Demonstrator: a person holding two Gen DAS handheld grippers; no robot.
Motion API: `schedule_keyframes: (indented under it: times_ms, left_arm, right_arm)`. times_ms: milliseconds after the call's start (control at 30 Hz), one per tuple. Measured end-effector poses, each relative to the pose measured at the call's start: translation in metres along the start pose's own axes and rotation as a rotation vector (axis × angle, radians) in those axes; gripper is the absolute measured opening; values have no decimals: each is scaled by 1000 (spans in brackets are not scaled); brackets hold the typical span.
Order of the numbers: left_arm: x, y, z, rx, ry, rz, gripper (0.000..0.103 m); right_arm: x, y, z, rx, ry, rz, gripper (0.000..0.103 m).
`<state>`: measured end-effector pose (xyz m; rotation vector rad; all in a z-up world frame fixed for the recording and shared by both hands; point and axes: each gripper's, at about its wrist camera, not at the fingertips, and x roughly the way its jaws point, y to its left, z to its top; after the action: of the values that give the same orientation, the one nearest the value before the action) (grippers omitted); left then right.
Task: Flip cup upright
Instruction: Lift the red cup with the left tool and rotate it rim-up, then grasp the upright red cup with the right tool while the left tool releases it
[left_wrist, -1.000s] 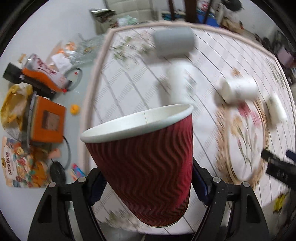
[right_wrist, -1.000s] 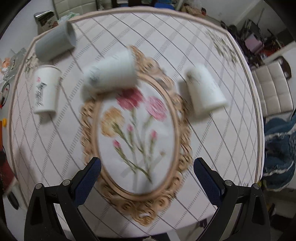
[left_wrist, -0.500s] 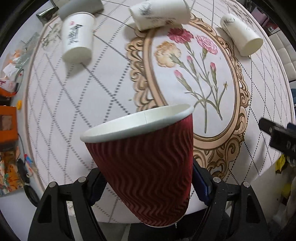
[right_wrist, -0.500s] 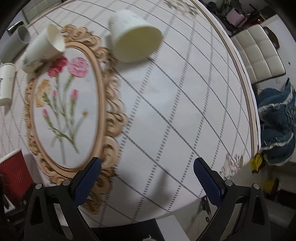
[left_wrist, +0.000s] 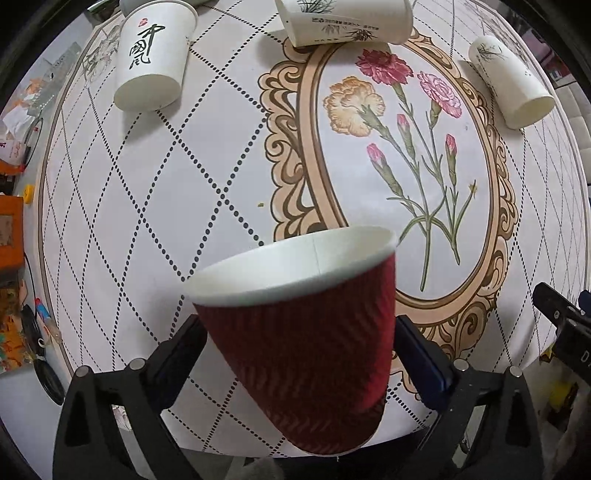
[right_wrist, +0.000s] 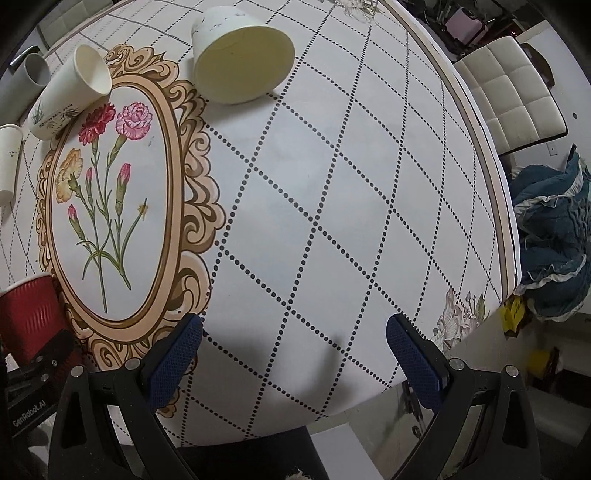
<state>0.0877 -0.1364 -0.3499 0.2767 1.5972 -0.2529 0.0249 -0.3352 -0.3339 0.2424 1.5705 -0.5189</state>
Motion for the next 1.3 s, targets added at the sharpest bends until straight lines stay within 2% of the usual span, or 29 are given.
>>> schedule_keyframes:
  times_ms: [100,233,433,567,833,1033,1133,1300]
  left_arm:
    - [2,16,5,-6,1,-12,101]
    - [-3,18,8,-9,-3,-17,101]
    - [-23,20,0,-31,-21,-5,101]
    - [-42,21,-5,-63,-34,-23,101]
    - [-109,29,-26,-138,-132,-47,101]
    - [-137,30,-32,-176,-191,-43,101]
    - [-148,45,-36,-205,-223,-6,101]
    - [-143,88,-49,-241,-261,108,101]
  right_arm:
    - [-1,2,0,-2,0,-1,101]
    - [-4,6,2,-5,-4,-1,101]
    - [-11,11,5,-15,-18,6,101]
    - [-17,12,6,-21,-28,15,101]
    - [-43,19,7,-46,-69,57,101]
    - [-66,24,0,-72,-102,93,101]
    - [-80,31,-5,-82,-117,125,101]
    - [-98,57,-9,-122,-125,181,101]
